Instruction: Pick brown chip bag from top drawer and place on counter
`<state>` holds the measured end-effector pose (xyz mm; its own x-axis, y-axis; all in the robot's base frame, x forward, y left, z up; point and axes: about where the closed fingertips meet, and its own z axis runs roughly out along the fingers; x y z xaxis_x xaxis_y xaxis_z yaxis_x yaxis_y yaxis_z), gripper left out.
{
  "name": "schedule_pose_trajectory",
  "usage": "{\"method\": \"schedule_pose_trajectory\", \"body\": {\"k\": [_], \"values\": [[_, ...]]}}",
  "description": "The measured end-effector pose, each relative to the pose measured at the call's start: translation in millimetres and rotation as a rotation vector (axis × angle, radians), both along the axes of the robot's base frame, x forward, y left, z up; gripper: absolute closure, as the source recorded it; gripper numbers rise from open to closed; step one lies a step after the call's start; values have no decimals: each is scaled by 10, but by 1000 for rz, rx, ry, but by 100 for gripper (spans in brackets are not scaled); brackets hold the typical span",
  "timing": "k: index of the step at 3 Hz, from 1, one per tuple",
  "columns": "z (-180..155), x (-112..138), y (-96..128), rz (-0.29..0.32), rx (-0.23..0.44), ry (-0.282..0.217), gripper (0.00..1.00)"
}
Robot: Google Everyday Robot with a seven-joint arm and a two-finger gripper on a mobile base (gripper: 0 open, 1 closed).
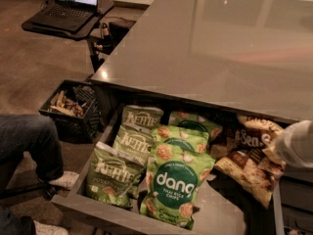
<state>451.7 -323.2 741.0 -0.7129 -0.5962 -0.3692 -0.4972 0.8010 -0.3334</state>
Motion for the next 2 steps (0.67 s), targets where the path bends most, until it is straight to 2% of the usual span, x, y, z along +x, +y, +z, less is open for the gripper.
{"method": "schedule_pose_trajectory", "body": {"k": [1, 2], "values": [[160, -301, -213, -25, 12, 29, 100], [367, -509, -298, -17, 28, 28, 100]]}}
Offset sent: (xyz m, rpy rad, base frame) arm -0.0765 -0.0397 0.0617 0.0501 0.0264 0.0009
